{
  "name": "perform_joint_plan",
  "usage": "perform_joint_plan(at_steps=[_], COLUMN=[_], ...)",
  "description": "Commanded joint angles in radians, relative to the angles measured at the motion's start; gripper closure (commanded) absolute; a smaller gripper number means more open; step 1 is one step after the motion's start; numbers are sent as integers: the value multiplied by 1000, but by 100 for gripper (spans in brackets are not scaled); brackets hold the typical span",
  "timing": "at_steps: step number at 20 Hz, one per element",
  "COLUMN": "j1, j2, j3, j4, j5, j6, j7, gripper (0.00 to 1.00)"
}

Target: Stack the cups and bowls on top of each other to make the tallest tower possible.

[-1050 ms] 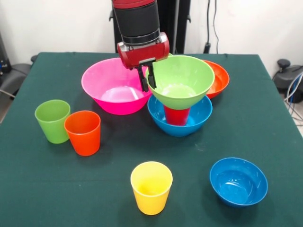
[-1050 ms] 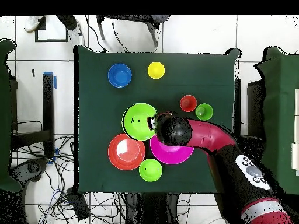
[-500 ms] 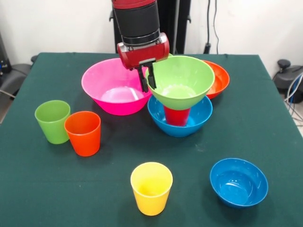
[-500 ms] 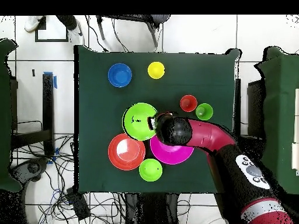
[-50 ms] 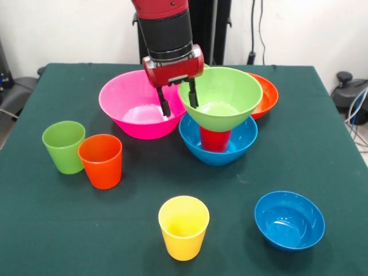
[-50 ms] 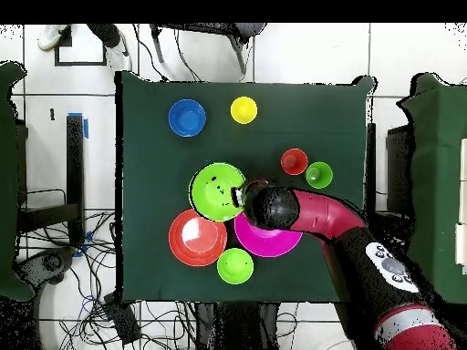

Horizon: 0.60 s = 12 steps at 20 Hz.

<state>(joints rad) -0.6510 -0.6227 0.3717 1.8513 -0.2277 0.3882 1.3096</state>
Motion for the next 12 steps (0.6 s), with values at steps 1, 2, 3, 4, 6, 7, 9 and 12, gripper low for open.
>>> perform_joint_plan(at_steps=[1, 2, 3, 4, 6, 7, 9, 12], j1=[39, 39, 39, 39, 36, 33, 27, 11], j2=[59, 59, 59, 58, 54, 50, 36, 11], j3=[-27, -28, -27, -28, -21, -16, -4, 14], j4=[-42, -41, -42, -41, -39, -37, -31, -10], j5=[-23, -22, -21, -21, -18, -16, -6, 5], j6=[31, 33, 33, 34, 34, 33, 46, 61], j7=[110, 109, 108, 108, 106, 104, 101, 95], gripper=[0, 0, 0, 0, 0, 0, 0, 0])
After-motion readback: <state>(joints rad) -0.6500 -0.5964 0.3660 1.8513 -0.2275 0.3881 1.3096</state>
